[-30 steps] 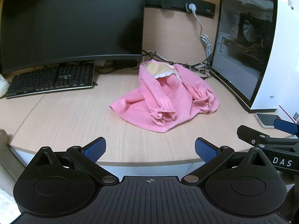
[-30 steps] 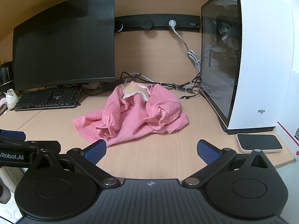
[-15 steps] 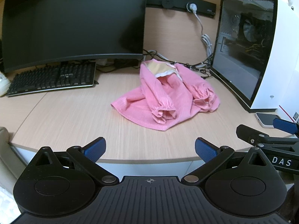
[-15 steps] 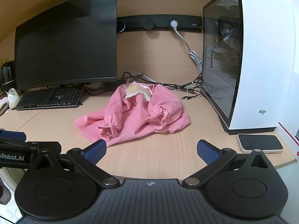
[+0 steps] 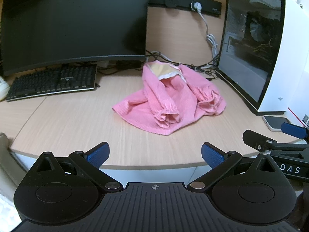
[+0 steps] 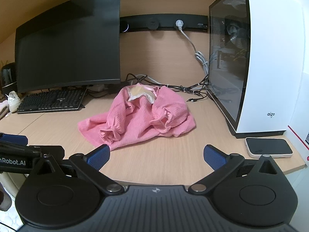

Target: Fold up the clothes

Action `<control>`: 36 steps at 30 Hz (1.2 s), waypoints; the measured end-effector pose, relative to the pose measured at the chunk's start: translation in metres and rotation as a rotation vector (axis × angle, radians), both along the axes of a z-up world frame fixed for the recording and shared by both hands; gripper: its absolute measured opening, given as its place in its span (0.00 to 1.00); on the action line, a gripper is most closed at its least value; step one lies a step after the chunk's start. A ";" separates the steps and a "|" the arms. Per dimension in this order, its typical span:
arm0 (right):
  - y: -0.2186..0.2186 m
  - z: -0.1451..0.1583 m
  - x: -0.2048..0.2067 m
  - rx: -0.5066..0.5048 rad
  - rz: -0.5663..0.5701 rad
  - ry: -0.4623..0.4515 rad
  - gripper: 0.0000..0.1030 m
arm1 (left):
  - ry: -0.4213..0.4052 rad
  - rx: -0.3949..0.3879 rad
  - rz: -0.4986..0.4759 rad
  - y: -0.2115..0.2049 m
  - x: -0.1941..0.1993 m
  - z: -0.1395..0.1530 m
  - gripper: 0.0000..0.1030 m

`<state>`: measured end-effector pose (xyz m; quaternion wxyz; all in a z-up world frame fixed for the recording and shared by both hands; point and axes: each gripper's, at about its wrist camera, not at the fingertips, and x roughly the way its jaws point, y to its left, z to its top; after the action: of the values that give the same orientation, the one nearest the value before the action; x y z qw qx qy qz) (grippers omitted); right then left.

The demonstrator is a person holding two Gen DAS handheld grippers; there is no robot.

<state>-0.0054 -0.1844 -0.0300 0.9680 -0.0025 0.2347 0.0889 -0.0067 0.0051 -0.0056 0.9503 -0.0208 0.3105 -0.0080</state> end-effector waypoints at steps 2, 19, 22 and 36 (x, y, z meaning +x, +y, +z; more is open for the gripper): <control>-0.001 0.000 0.001 0.003 -0.002 0.001 1.00 | 0.001 0.003 -0.003 -0.001 0.001 0.000 1.00; -0.001 -0.002 0.003 0.014 -0.006 0.017 1.00 | 0.015 0.005 -0.010 -0.001 0.004 -0.002 1.00; -0.001 -0.003 0.004 0.014 -0.004 0.019 1.00 | 0.015 0.004 -0.009 0.000 0.004 -0.003 1.00; 0.003 -0.004 0.006 0.011 0.002 0.021 1.00 | 0.018 0.001 -0.002 0.005 0.006 -0.005 1.00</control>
<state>0.0009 -0.1813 -0.0344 0.9654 0.0034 0.2443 0.0910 -0.0004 0.0101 -0.0101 0.9475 -0.0203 0.3190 -0.0087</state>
